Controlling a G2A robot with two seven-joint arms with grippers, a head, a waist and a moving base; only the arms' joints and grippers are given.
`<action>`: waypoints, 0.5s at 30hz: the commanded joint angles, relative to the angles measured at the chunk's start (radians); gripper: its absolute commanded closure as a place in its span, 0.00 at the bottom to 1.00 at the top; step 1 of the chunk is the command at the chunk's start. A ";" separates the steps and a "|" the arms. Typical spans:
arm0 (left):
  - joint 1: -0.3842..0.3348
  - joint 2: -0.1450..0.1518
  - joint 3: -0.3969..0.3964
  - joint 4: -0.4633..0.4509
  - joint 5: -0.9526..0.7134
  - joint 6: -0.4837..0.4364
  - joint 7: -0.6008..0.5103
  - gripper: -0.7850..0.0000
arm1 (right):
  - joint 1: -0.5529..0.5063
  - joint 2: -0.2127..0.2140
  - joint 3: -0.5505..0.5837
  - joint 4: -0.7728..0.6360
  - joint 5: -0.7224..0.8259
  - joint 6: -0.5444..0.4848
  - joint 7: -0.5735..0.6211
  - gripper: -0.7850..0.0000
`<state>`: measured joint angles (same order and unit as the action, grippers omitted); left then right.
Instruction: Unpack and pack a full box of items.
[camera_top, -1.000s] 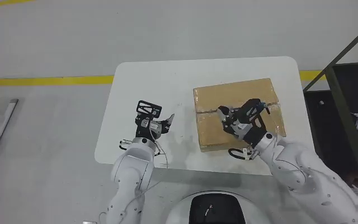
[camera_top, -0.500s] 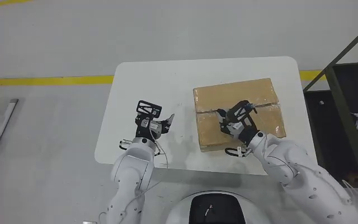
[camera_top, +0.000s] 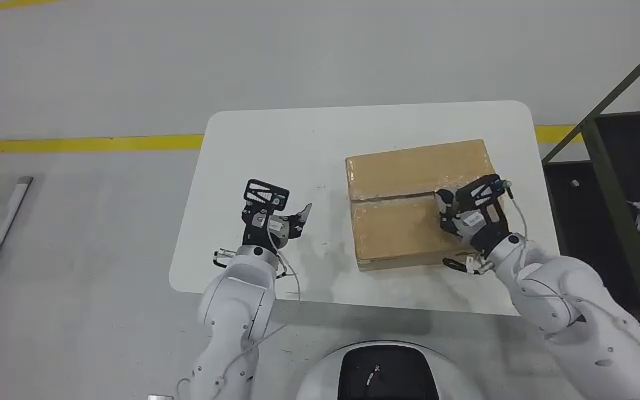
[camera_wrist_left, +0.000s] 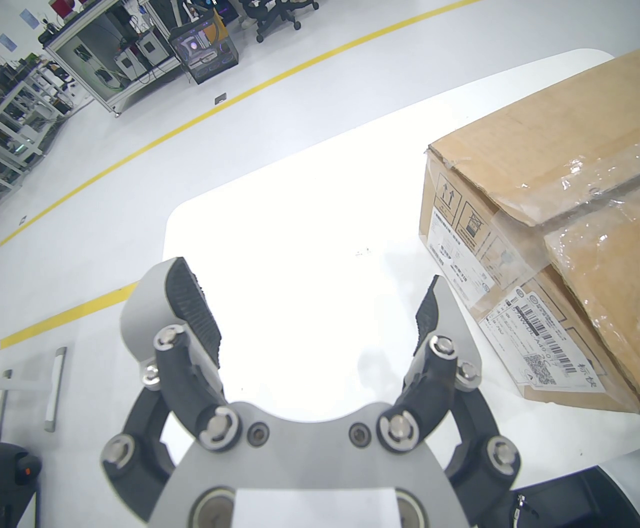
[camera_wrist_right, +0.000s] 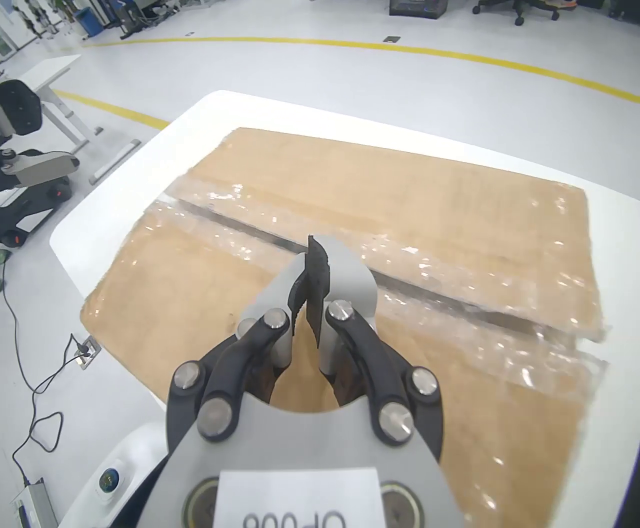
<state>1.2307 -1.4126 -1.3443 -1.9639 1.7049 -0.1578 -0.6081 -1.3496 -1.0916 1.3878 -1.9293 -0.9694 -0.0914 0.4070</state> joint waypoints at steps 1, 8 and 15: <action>0.000 0.000 0.000 0.000 0.000 0.000 0.000 0.00 | -0.016 0.002 0.031 0.001 0.009 0.007 0.007 1.00; 0.000 0.000 0.000 0.000 0.000 0.000 0.000 0.00 | -0.047 0.007 0.119 0.014 0.038 0.019 0.028 1.00; 0.000 0.000 0.000 0.000 0.000 0.000 0.000 0.00 | -0.087 0.013 0.210 -0.005 0.047 0.031 0.035 1.00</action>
<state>1.2307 -1.4126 -1.3443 -1.9639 1.7049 -0.1578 -0.6081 -1.4304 -1.0795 1.5818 -1.9305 -0.9237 -0.0649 0.4413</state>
